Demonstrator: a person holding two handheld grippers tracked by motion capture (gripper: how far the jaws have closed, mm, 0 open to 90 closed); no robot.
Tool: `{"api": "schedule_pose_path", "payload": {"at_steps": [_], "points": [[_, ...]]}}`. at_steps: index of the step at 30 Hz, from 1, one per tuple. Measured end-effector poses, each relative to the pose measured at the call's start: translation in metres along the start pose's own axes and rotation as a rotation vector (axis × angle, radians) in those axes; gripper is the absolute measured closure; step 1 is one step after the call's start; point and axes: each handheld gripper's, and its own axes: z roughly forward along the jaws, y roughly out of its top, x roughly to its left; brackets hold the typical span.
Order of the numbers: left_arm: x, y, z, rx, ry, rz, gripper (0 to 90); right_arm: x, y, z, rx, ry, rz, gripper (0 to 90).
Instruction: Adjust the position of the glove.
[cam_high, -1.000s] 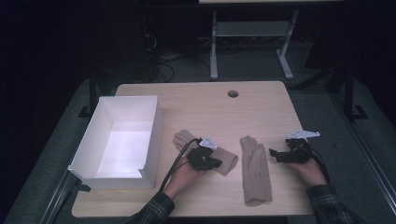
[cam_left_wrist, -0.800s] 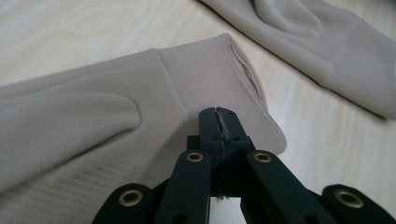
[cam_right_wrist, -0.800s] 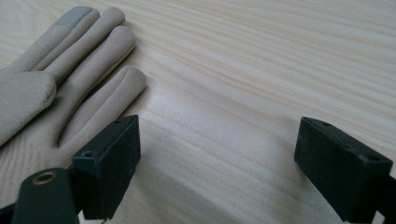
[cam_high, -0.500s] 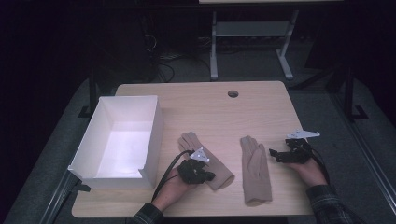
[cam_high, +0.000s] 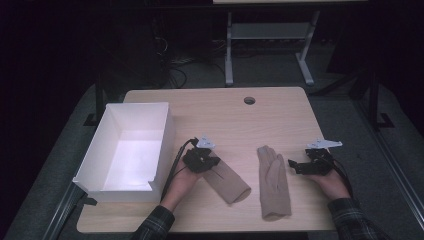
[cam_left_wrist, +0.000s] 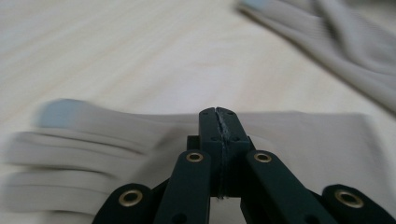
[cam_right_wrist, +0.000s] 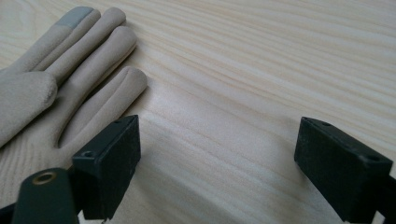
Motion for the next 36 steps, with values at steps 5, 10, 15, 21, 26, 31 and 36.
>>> {"api": "schedule_pose_path", "payload": {"at_steps": [5, 10, 15, 21, 26, 31, 36], "points": [[0.02, 0.002, 0.006, 0.003, 0.068, -0.034, 89.7, 0.0, 0.0, 0.0, 0.0, 0.0, 0.0, 14.0], [0.033, -0.001, 0.017, 0.019, 0.091, -0.065, 89.7, 0.0, 0.0, 0.0, 0.0, 0.002, -0.001, 14.1], [0.033, 0.003, 0.024, 0.027, 0.08, -0.06, 89.8, 0.0, 0.0, 0.0, -0.001, 0.002, -0.002, 14.0], [0.029, 0.012, 0.04, 0.051, 0.053, -0.035, 89.8, 0.0, 0.0, 0.0, -0.001, 0.003, -0.003, 14.0], [0.025, 0.022, 0.049, 0.059, 0.038, -0.023, 89.8, 0.0, 0.0, 0.0, -0.002, 0.003, -0.004, 14.0], [0.019, 0.03, 0.058, 0.059, 0.022, -0.015, 89.8, 0.0, 0.0, 0.0, -0.001, 0.006, -0.008, 14.0], [0.01, 0.039, 0.068, 0.062, -0.003, -0.005, 89.8, 0.0, 0.0, 0.0, -0.002, 0.006, -0.007, 14.0]]}}
